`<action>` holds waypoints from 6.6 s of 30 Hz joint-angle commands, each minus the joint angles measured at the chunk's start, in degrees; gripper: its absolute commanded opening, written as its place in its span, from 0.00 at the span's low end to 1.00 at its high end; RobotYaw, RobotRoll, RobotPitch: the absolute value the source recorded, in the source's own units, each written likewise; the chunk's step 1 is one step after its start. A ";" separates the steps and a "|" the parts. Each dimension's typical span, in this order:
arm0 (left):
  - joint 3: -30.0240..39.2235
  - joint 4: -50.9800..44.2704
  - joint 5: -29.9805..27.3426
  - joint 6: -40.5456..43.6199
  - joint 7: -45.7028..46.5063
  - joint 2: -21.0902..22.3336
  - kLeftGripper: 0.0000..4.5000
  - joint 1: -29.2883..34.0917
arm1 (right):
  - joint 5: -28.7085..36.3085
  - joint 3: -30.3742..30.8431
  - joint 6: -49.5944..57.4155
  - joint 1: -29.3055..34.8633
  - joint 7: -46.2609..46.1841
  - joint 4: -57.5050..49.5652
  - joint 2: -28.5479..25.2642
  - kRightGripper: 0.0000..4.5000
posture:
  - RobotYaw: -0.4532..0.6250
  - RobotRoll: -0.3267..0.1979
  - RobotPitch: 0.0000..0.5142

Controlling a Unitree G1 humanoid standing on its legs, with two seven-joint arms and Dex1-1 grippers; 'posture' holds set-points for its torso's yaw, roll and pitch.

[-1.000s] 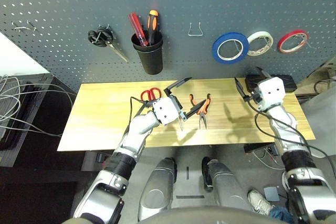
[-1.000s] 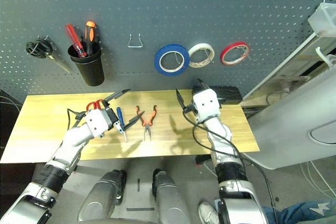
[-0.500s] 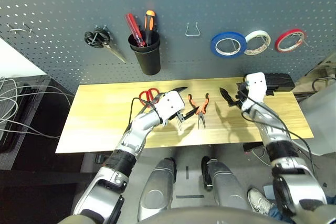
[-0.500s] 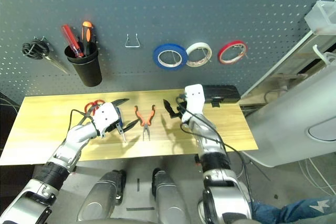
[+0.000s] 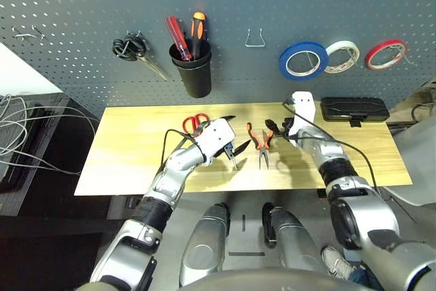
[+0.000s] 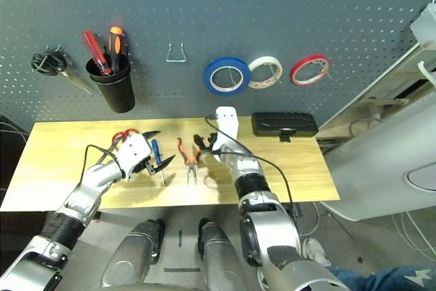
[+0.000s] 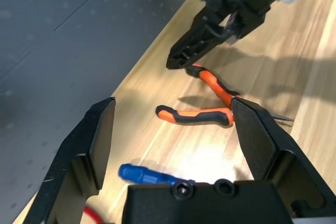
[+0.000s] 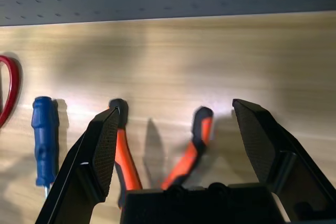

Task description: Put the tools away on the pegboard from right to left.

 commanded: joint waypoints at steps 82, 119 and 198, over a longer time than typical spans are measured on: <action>6.94 -12.73 -14.97 -0.19 0.71 -6.14 1.00 -5.28 | 12.56 -4.66 -5.29 -9.26 1.68 -51.90 2.21 0.06 | 0.58 0.62 0.37; 9.73 -21.65 -17.89 12.13 3.00 -6.66 1.00 -4.58 | 7.99 -3.96 -34.22 -16.00 1.94 -21.98 5.59 0.06 | 0.66 0.62 0.47; 1.51 -7.11 -9.05 13.13 -1.63 -4.96 1.00 -4.36 | -0.55 6.06 -5.97 36.57 2.09 -57.54 -7.93 0.99 | 0.59 0.62 0.49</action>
